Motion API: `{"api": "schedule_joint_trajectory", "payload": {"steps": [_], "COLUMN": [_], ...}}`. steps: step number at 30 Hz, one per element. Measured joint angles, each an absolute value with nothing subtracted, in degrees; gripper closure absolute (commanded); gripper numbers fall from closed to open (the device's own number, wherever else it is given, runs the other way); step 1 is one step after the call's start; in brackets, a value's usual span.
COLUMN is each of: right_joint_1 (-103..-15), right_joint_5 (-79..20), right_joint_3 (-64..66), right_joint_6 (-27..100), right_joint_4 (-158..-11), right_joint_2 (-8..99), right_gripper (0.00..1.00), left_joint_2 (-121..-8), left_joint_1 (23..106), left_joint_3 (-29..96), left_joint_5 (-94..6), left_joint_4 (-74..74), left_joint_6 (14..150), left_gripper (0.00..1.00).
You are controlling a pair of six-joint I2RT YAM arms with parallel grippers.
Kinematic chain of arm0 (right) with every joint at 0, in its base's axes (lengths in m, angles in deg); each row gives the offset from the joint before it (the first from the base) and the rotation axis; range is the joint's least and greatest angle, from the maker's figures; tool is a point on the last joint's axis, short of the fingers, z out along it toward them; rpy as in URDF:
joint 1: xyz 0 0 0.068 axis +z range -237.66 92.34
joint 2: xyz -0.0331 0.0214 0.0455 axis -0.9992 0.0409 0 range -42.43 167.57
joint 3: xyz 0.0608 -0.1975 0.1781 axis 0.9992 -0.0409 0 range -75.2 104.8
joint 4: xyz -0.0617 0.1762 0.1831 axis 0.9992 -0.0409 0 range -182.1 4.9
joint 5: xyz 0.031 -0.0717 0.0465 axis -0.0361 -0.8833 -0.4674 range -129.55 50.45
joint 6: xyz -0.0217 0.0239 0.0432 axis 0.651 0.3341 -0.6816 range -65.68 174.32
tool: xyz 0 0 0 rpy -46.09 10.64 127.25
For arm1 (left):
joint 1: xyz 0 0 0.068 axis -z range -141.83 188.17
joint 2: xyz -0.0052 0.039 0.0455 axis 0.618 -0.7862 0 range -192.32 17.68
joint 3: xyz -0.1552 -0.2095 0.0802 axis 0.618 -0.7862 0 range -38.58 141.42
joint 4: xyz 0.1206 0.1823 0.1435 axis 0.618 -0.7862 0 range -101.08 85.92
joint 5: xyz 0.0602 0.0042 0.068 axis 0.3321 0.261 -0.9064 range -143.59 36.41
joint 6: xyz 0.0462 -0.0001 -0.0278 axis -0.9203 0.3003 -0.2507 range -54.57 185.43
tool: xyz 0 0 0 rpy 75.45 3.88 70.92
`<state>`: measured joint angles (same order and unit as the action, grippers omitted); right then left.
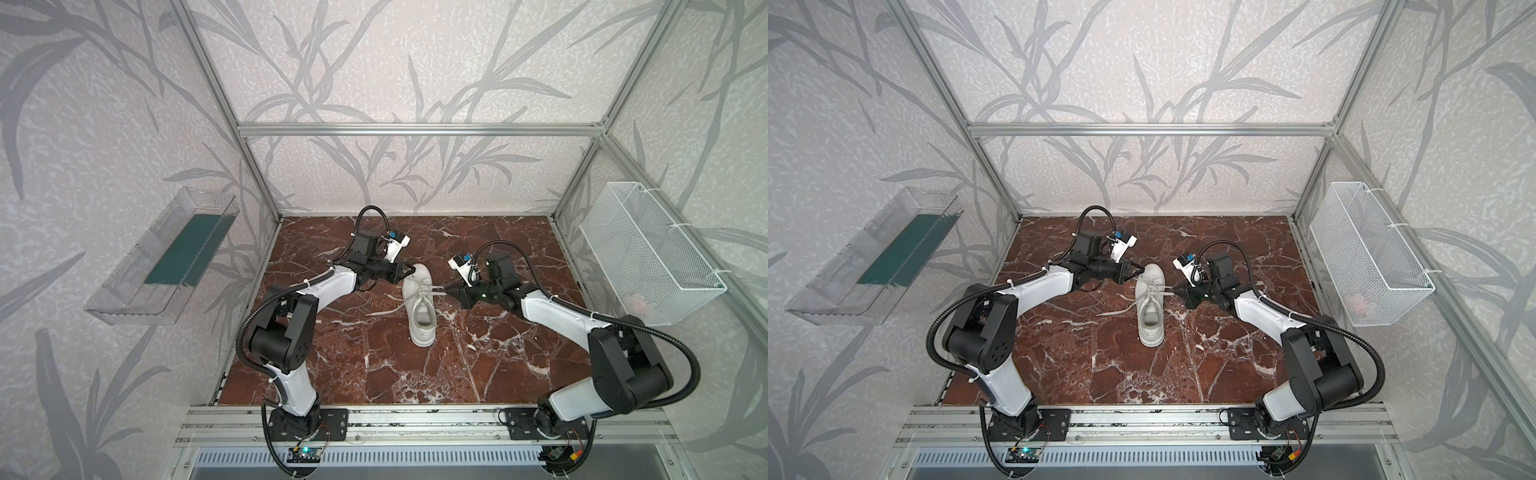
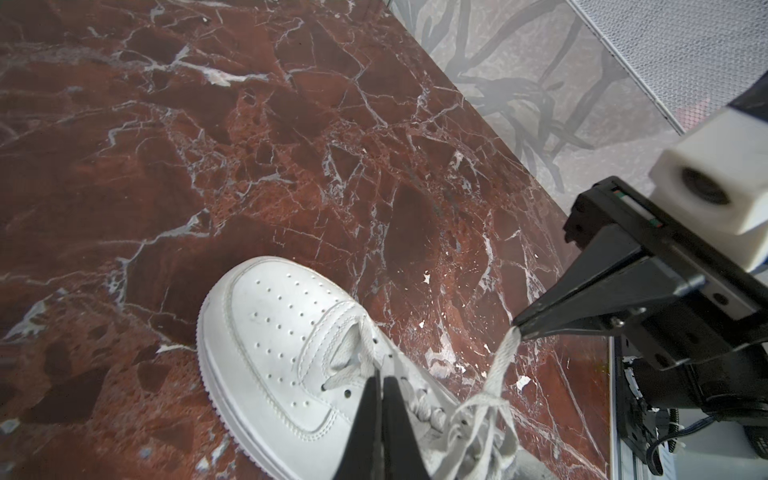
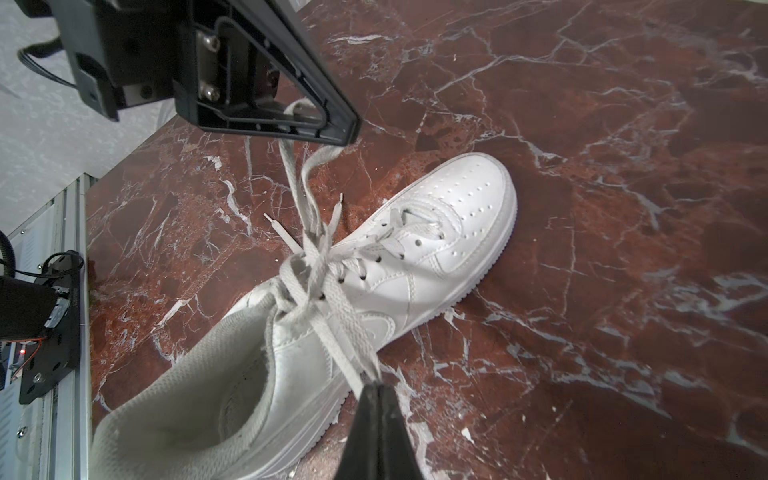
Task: Tie the shoes
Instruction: 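Pull the laces apart, left gripper and right gripper moving away from the sneaker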
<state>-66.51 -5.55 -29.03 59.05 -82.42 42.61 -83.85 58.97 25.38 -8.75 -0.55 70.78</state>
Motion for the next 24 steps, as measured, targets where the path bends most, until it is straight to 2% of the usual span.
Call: {"api": "schedule_joint_trajectory", "payload": {"steps": [10,24], "right_joint_1": [-68.65,-70.23], "right_joint_5": [-7.34,-8.70], "right_joint_3": [-34.40,-39.78], "right_joint_6": [55.56,49.83], "right_joint_4": [-82.40,-84.17], "right_joint_2": [36.81,30.52], "right_gripper": [1.00,1.00], "left_joint_2": [-80.75,-79.46], "left_joint_1": [58.73,57.57], "left_joint_3": [24.24,22.65], "left_joint_5": [-14.46,-16.60], "left_joint_4": [0.39,-2.26], "left_joint_6": [72.09,72.02], "left_gripper": [1.00,1.00]}}
